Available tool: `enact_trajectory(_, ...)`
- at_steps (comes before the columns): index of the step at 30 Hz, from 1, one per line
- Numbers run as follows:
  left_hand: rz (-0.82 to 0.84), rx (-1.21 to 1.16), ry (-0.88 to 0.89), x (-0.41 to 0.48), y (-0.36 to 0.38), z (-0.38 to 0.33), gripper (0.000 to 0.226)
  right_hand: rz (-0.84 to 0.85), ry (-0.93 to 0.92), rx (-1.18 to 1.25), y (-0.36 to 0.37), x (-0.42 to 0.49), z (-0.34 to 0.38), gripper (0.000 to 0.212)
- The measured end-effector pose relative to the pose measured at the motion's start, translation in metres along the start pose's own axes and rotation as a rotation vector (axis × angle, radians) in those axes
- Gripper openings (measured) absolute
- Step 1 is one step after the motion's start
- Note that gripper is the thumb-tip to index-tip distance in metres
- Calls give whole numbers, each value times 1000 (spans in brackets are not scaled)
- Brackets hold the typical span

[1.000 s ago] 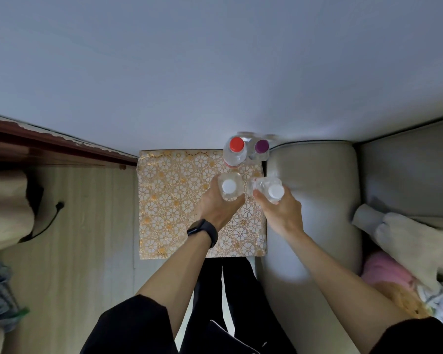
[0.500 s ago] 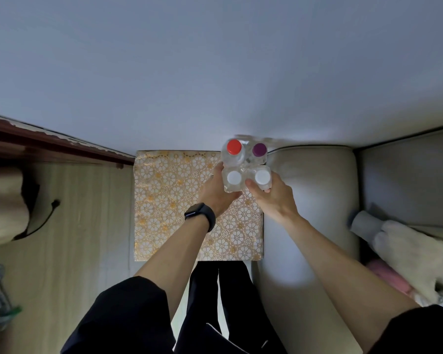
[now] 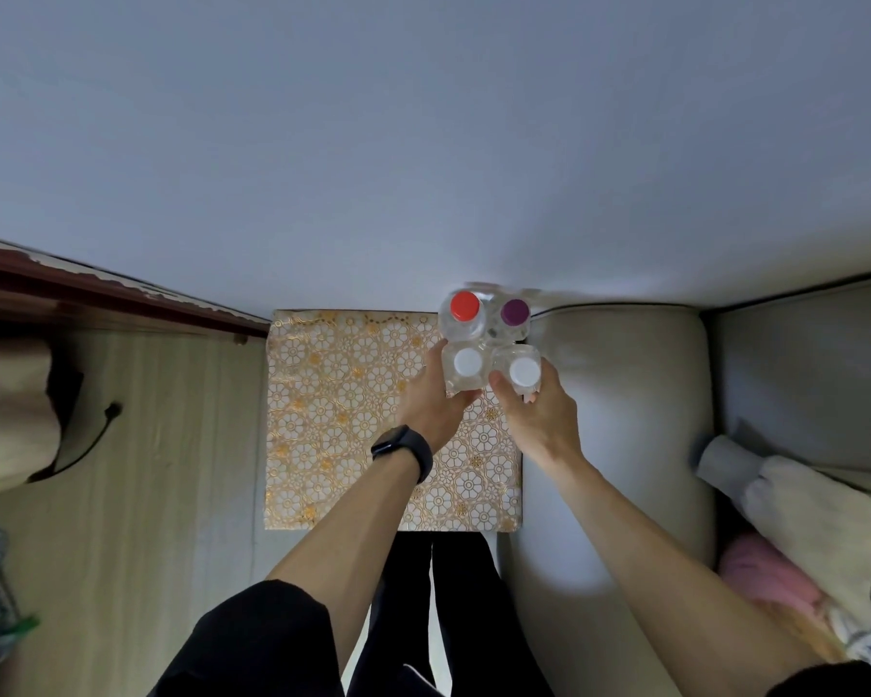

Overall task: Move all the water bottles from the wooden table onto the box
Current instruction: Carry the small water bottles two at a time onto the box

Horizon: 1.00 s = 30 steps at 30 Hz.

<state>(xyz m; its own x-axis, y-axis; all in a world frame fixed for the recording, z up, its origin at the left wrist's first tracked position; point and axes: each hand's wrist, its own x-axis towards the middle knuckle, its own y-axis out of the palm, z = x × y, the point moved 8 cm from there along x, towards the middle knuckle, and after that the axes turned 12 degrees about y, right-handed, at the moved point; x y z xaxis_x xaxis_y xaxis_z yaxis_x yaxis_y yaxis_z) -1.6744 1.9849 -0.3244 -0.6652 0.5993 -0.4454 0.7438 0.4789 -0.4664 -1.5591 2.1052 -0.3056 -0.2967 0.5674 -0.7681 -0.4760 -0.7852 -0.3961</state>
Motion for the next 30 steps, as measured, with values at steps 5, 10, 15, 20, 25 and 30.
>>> enact_trajectory(5, 47, 11, -35, 4, 0, -4, 67, 58, 40, -114, -8, 7, 17, 61)
enact_trajectory(10, 101, 44, -22, 1, -7, -12, 76, 137, 39, -208, -13, -4, 18, 62)
enact_trajectory(15, 124, 99, -4, -11, -17, -27, 88, 129, 60, -298, -19, -22, 21, 67)
enact_trajectory(20, 143, 112, -10, -42, -40, -61, 68, 165, 78, -415, -27, -63, 20, 72)
enact_trajectory(25, 177, 202, 5, -85, -81, -106, 61, 181, -105, -520, -45, -130, 52, 57)
enact_trajectory(30, 86, 318, 127, -125, -146, -169, 52, 64, -336, -526, -85, -203, 119, 38)
